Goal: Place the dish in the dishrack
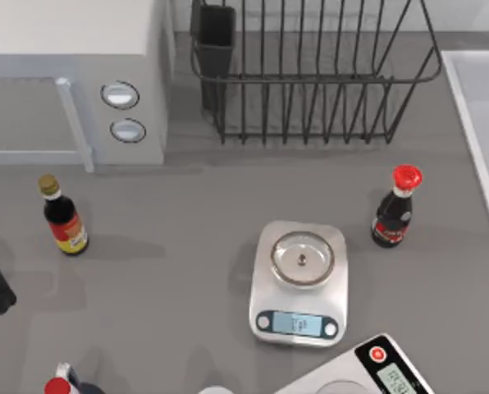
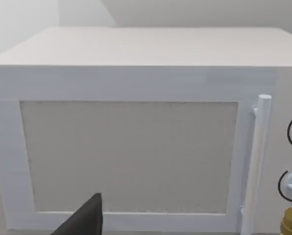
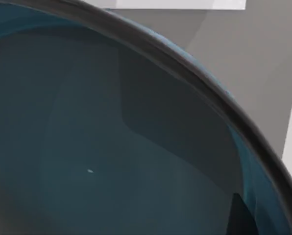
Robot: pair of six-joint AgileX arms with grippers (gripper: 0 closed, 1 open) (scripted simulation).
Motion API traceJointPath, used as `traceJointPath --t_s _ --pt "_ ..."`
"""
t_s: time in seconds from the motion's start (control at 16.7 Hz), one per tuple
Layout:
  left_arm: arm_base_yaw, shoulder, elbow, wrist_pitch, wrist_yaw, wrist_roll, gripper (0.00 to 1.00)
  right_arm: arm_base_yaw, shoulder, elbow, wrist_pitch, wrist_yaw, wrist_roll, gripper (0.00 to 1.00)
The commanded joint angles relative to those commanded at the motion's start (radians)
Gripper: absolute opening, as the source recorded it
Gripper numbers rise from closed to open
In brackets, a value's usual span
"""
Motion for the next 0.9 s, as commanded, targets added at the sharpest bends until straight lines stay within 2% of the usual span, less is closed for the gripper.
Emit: traceJointPath --t_s 0.18,0.36,0.72,0.9 --pt "0.000 0.000 0.000 0.000 0.000 0.000 1.00 0.000 -0.026 0.172 -0.198 0.000 0.001 0.00" --pt "0.000 0.000 0.000 0.000 0.000 0.000 1.00 0.003 -0.053 0.274 -0.301 0.000 0.004 0.00" --pt "0.000 0.000 0.000 0.000 0.000 0.000 1.00 0.005 -0.057 0.287 -0.314 0.000 0.006 0.00" --pt "0.000 0.000 0.000 0.000 0.000 0.000 1.00 0.067 -0.066 0.278 -0.252 0.047 0.025 0.00"
